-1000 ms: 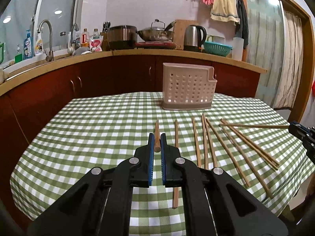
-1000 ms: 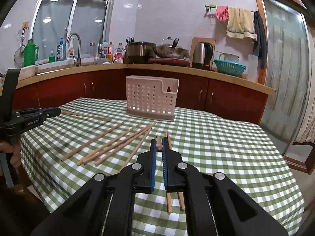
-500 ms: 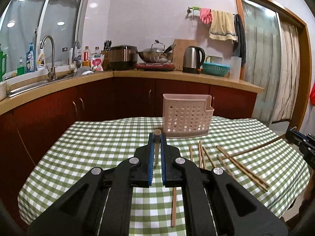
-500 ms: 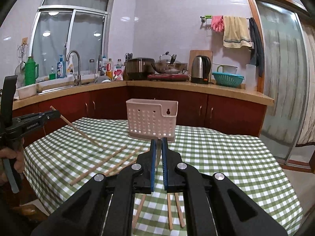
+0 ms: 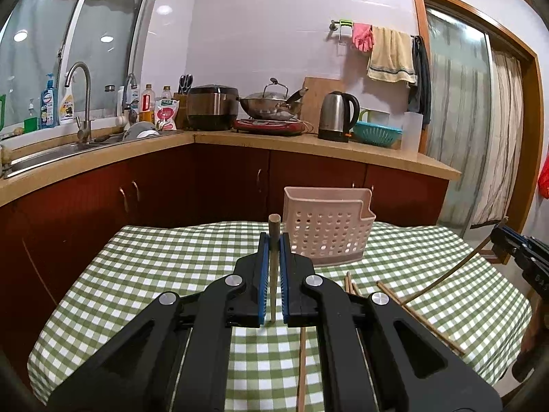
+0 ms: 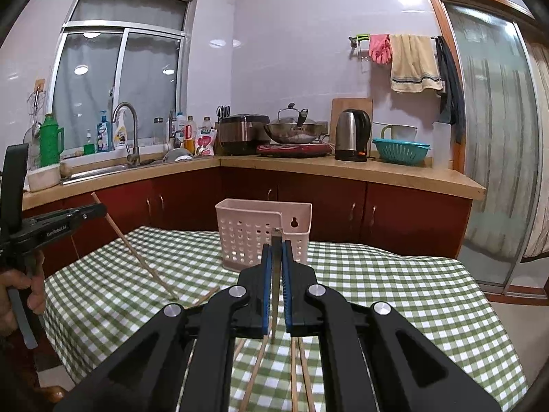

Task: Organize utensils
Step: 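Lift the chopsticks upright and carry both tools over the plastic caddy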

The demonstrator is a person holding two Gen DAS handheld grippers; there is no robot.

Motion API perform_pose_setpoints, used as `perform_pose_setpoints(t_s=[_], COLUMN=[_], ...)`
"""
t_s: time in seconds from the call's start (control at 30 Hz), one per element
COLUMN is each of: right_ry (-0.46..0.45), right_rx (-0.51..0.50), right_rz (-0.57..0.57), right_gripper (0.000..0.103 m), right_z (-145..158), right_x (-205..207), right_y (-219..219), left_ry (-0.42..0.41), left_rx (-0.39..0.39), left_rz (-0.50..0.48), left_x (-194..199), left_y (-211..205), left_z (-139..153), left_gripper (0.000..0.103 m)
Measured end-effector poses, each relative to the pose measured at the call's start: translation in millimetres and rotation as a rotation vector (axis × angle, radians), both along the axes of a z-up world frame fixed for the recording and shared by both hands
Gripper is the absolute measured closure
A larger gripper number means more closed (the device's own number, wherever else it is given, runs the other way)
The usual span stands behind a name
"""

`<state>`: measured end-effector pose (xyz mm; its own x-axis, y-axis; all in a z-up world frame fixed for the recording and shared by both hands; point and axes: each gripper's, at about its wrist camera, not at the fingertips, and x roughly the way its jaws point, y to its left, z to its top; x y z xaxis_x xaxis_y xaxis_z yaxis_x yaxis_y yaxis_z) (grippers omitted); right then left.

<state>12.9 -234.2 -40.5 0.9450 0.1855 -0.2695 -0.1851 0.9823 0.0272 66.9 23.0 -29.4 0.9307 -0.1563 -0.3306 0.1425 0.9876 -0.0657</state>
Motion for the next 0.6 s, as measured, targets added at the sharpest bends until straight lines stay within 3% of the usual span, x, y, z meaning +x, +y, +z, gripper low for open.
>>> perform_pose_setpoints(t_s=[0.37,0.6], right_ry=[-0.050,-0.116], right_rx=[0.021,0.024], right_rz=[0.022,0.042], right_gripper=[0.096,0.097], right_z=[28.9,61.0], right_x=[27.7,53.2], right_y=[-0.3,-2.2], left_ry=[-0.051,-0.142], left_rx=[-0.035,-0.036], left_rz=[-0.041,-0.066], left_x=[28.0,53.1], left_y=[-5.0,-16.4], left_z=[33.3,73.1], left_gripper=[0.096,0.096])
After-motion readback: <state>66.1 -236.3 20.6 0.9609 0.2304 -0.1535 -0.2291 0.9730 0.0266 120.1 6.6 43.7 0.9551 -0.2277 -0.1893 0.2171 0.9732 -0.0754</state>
